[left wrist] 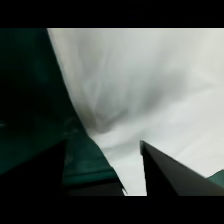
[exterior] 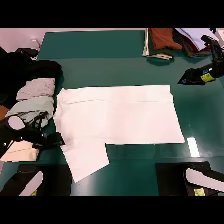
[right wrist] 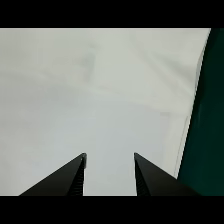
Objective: Fold the shirts.
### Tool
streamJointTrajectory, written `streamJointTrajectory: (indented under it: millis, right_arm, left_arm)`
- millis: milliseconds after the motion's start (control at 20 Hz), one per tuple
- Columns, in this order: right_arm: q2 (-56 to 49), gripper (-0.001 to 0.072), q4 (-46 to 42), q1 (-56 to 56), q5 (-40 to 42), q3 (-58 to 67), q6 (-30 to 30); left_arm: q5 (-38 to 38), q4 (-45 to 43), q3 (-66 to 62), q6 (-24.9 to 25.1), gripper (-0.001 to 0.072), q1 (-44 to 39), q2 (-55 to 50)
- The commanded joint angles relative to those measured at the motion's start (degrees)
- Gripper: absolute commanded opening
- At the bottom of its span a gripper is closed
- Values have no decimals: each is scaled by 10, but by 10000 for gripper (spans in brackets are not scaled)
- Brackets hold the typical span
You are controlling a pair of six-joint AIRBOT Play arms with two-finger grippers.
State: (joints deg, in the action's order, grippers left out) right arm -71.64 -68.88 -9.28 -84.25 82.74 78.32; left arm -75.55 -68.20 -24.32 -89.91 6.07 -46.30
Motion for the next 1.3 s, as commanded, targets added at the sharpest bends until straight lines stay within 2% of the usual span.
streamJointTrajectory:
  millis: [0,150,300,400,450,500,550,700,850,900,950,1000,1150,1250]
  right_arm:
    - [2,356,2,2,-4,0,0]
    - [2,356,2,2,-4,0,0]
    - [2,356,2,2,-4,0,0]
    - [2,356,1,2,-5,0,0]
    - [2,356,1,2,-5,0,0]
    - [2,356,1,0,-9,0,0]
    - [2,355,1,-5,-19,0,0]
    - [15,356,-2,-41,-48,-27,0]
    - [70,357,-44,-107,-43,-161,-2]
    - [91,403,-73,-137,-42,-220,-10]
    - [104,504,-92,-170,-41,-275,-15]
    - [113,522,-92,-209,-36,-331,-20]
    - [116,498,-86,-298,-5,-452,-29]
    - [114,451,-68,-304,31,-494,-39]
  left_arm:
    - [14,46,35,0,540,0,5]
    - [9,70,45,10,540,-6,5]
    - [14,80,49,7,539,-69,5]
    - [39,80,48,-12,537,-103,5]
    - [51,81,46,-30,499,-107,5]
    - [59,82,42,-32,231,-107,5]
    - [64,83,35,-30,29,-107,5]
    - [59,82,-13,-26,22,-107,5]
    - [54,83,-72,-12,22,-107,5]
    - [52,83,-86,-8,22,-107,5]
    - [53,84,-94,-5,22,-107,5]
    - [57,87,-99,-5,23,-107,5]
    - [61,94,-100,-5,23,-107,5]
    - [67,95,-100,0,23,-107,5]
